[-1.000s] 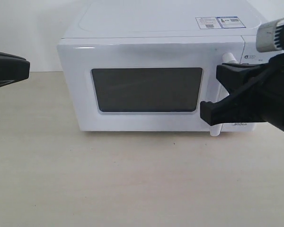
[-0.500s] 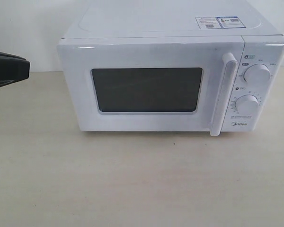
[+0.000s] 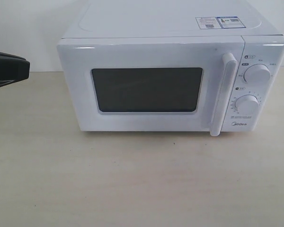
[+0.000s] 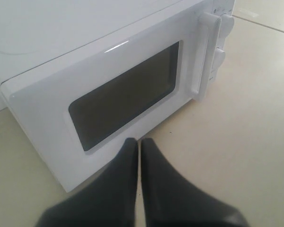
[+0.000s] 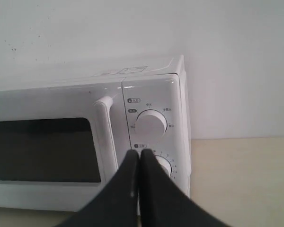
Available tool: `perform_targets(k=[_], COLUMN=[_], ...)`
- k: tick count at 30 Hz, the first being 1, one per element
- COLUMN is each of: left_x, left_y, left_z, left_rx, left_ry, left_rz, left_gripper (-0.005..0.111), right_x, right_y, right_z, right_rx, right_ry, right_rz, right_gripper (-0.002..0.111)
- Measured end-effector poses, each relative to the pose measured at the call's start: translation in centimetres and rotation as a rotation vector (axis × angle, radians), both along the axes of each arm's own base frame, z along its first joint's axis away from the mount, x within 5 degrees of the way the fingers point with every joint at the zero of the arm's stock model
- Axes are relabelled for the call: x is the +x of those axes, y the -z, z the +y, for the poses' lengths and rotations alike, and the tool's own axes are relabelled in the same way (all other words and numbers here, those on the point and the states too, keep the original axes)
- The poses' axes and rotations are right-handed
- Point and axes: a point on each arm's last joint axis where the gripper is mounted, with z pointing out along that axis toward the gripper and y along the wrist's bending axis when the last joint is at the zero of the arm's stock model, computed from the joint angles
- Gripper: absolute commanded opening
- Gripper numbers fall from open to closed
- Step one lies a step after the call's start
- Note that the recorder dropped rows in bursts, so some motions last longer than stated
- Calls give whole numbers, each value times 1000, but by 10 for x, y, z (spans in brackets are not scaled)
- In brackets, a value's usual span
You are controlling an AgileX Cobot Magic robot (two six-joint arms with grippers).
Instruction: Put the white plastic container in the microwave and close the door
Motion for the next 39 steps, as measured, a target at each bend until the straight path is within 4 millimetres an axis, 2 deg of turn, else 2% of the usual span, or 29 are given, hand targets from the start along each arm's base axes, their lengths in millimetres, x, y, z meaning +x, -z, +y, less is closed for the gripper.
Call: perform_targets(k=[11,18,32,39], left_x=[0,0,0,0], left_y=[0,0,0,0], left_z=[0,0,0,0], left_rx=[0,0,0,0], left_ry=[0,0,0,0], left_rz=[0,0,0,0], left_gripper=[4,4,4,4], right_x=[0,0,0,-1], right_y=[2,4,12,24], right_z=[1,2,1,1], right_rx=[36,-40,-55,-116], right_ry=[-9,-19,-6,-11], right_rz=[12,22,116,240], right_gripper=[0,0,0,0])
